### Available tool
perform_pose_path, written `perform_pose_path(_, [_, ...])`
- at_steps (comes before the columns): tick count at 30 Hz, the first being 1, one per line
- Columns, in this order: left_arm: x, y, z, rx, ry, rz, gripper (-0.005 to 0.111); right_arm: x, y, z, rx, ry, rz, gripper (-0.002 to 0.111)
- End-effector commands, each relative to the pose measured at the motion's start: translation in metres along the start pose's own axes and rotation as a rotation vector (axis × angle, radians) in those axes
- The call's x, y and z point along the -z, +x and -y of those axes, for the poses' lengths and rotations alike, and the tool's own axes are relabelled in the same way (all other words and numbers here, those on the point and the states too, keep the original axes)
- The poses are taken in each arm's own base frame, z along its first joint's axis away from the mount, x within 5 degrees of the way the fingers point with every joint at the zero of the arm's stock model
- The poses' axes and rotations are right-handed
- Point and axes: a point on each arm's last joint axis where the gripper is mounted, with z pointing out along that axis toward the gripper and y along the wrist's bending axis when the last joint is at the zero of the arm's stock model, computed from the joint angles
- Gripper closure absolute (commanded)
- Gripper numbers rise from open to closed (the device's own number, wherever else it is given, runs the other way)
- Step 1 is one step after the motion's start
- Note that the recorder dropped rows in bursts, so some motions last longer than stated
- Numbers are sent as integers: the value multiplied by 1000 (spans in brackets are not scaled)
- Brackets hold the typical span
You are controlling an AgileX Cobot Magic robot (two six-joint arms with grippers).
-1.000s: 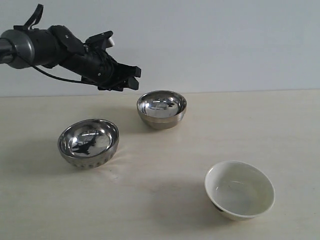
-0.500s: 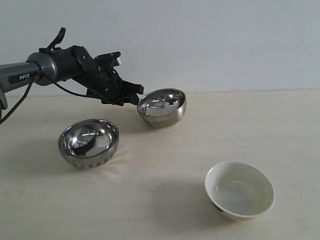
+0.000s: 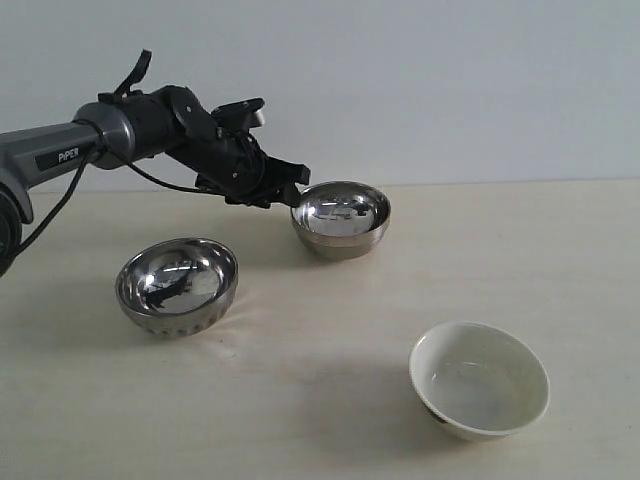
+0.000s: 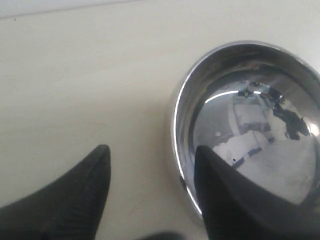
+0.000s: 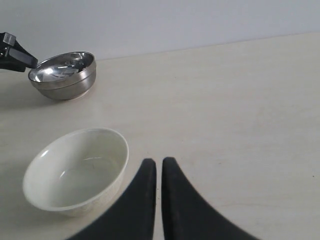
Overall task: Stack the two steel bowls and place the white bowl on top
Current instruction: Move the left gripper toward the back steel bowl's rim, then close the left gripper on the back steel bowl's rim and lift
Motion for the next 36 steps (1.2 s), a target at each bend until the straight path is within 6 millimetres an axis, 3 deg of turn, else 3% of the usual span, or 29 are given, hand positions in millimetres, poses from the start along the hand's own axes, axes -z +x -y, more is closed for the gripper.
perform_pose_path(1, [-7, 4, 5, 37, 38, -13, 58, 0, -1, 0, -4, 1, 14, 108])
perform_pose_path(7, [-21, 11, 12, 14, 37, -9, 58, 0, -1, 0, -4, 1, 14, 108])
perform_pose_path(27, [-23, 13, 11, 29, 43, -15, 58, 0, -1, 0, -4, 1, 14, 108])
perform_pose_path(36, [-23, 14, 10, 61, 46, -23, 73, 0, -1, 0, -4, 1, 14, 108])
